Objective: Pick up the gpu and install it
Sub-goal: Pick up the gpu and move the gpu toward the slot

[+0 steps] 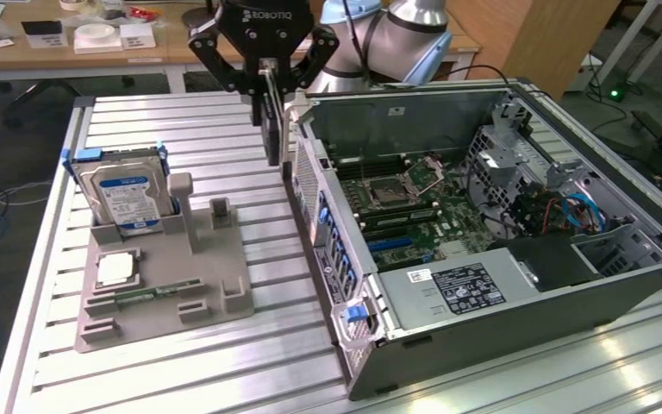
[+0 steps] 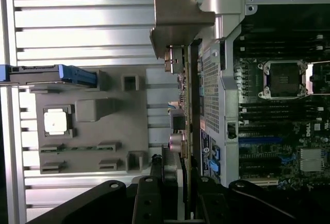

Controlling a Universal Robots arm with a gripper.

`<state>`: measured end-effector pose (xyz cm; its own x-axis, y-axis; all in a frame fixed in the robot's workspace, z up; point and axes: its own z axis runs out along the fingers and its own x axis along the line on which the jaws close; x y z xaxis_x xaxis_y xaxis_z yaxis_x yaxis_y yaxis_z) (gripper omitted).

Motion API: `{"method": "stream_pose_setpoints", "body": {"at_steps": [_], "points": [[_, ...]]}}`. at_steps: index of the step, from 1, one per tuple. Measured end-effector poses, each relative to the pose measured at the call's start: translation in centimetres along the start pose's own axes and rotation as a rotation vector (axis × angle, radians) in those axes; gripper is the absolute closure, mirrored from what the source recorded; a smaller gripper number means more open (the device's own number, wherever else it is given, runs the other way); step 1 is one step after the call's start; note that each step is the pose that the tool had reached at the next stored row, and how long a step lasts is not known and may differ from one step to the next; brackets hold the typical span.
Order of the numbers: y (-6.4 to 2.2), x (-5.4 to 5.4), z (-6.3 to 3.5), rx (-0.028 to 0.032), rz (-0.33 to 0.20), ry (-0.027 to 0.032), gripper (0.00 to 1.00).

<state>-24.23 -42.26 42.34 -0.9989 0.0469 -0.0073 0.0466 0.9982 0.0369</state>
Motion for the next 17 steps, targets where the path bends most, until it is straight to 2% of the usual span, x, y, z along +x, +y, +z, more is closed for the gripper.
{"method": "stream_pose_setpoints", "body": {"at_steps": [17], "points": [[0.21, -4.6, 0.05, 0.0000, 0.000, 0.0000, 0.71]]}}
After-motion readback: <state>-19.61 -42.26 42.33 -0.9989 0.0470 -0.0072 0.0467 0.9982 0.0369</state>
